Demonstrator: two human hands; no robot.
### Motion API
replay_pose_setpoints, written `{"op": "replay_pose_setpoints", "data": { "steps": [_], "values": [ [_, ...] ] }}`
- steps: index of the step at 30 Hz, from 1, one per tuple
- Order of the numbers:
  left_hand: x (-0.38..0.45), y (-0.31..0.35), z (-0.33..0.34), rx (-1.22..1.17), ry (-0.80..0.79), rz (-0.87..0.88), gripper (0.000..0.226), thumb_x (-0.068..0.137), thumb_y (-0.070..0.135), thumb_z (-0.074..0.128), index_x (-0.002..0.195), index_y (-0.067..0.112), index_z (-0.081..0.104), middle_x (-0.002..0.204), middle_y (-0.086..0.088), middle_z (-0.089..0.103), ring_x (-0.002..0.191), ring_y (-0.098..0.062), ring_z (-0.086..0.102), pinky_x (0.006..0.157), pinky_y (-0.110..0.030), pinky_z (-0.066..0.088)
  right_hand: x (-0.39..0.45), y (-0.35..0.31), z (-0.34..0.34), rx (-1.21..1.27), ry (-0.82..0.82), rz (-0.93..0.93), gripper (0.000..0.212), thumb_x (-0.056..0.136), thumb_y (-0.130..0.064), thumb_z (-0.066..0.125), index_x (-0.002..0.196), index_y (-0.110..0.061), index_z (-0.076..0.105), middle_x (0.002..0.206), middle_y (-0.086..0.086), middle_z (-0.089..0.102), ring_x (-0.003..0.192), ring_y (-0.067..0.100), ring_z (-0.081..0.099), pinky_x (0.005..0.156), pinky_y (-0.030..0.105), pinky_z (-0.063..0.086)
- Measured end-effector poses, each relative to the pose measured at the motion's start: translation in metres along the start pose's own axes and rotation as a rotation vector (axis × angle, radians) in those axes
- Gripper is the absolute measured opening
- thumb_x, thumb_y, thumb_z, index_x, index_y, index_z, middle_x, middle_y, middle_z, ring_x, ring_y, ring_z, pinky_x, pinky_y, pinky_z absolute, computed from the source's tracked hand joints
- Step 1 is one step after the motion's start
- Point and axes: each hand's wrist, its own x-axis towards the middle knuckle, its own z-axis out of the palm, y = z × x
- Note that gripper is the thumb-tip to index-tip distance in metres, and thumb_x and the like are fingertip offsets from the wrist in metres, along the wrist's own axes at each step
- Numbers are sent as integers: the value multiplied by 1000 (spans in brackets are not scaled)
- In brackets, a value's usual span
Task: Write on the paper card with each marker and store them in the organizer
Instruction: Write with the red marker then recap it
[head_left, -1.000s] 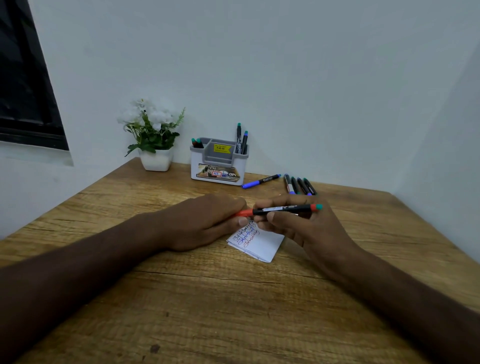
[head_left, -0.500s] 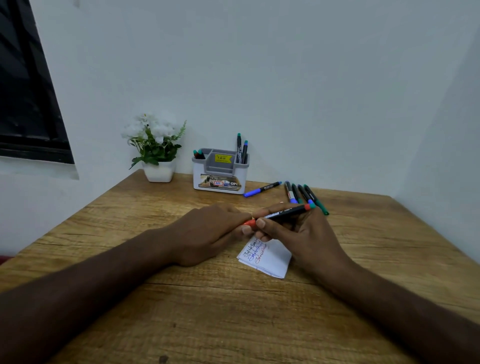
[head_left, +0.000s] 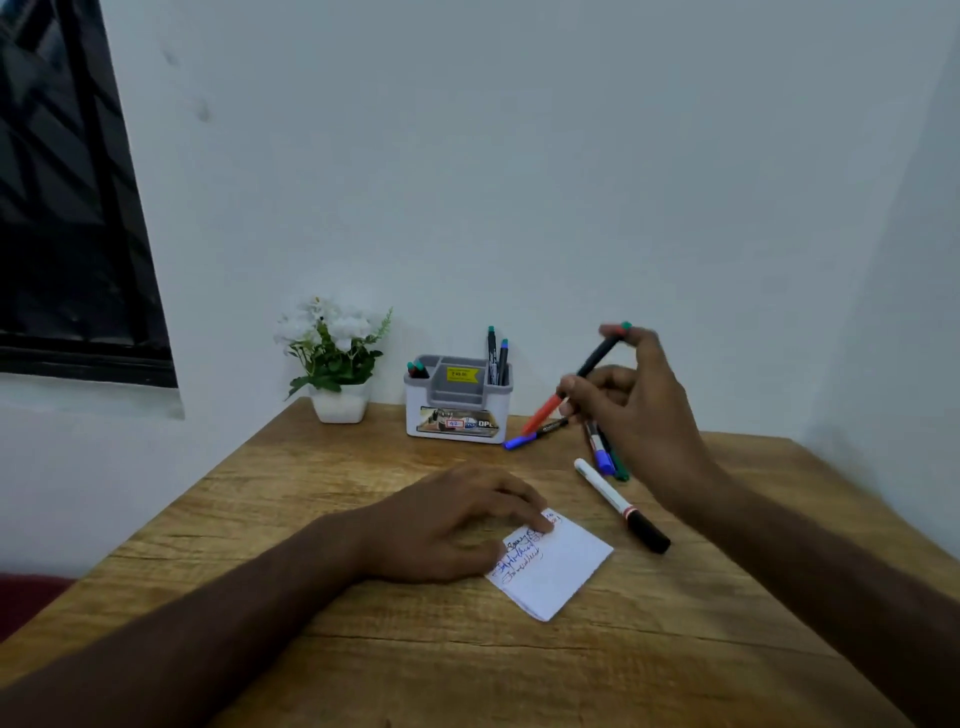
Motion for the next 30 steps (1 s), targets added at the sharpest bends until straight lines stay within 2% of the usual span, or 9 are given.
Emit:
{"op": "replay_pose_setpoints", "data": {
  "steps": [3, 10, 12, 15, 18, 20, 24, 26, 30],
  "values": [
    [-1, -2, -1, 37, -20, -11, 53, 101, 23, 62, 149, 44, 54, 157, 27, 45, 145, 3, 37, 121, -38, 34, 50, -7, 18, -93, 47, -91, 75, 96, -15, 79, 150, -23, 27, 83, 2, 81, 69, 11, 79, 73, 16, 62],
    [0, -5, 1, 53, -21, -12, 52, 104, 27, 61, 152, 43, 50, 160, 26, 43, 146, 5, 34, 122, -33, 30, 131, -5, 105, -150, 55, -294, 54, 98, -2, 72, 139, -13, 38, 76, 10, 76, 57, 5, 73, 57, 12, 55],
    [1, -7, 1, 45, -36, -11, 53, 104, 28, 60, 153, 42, 49, 161, 25, 43, 147, 4, 34, 123, -37, 29, 141, -1, 129, -199, 44, -314, 51, 99, -2, 70, 138, -14, 38, 76, 11, 74, 59, 9, 73, 56, 13, 56],
    [1, -7, 1, 44, -29, 9, 52, 103, 28, 59, 152, 40, 50, 161, 21, 44, 149, 0, 35, 124, -45, 31, 144, 14, 151, -312, -28, -361, 49, 98, -4, 72, 136, -16, 43, 74, 10, 74, 63, 18, 74, 64, 27, 62],
    [0, -7, 1, 61, 2, 46, 51, 101, 24, 61, 150, 35, 55, 159, 16, 49, 148, -4, 38, 123, -46, 32, 139, 33, 160, -424, -133, -395, 27, 97, -12, 75, 121, -15, 62, 76, 8, 77, 68, 18, 74, 76, 39, 64],
    [1, -8, 2, 66, 8, 48, 50, 101, 24, 62, 150, 35, 56, 159, 16, 49, 149, -4, 38, 123, -46, 32, 135, 40, 161, -452, -173, -405, 15, 97, -17, 77, 112, -13, 74, 84, 8, 81, 71, 13, 72, 82, 38, 63],
    [1, -7, 3, 60, -9, 50, 52, 101, 26, 60, 151, 38, 53, 159, 19, 47, 148, -3, 37, 122, -49, 32, 130, 35, 151, -527, -219, -422, 25, 105, -26, 67, 120, -11, 79, 96, 10, 83, 76, 10, 65, 83, 23, 49],
    [0, -6, 2, 50, -21, 41, 53, 101, 27, 59, 152, 39, 51, 161, 20, 45, 149, -3, 36, 122, -49, 32, 126, 31, 139, -537, -180, -426, 28, 108, -27, 60, 123, -9, 77, 95, 9, 82, 77, 12, 68, 82, 26, 51],
    [-1, -4, 1, 26, 0, 33, 51, 100, 25, 63, 149, 38, 56, 159, 20, 46, 146, 0, 38, 121, -43, 36, 109, 45, 95, -565, 113, -410, 15, 98, -11, 61, 107, -10, 74, 80, 7, 76, 74, 23, 71, 72, 37, 57]
  ]
}}
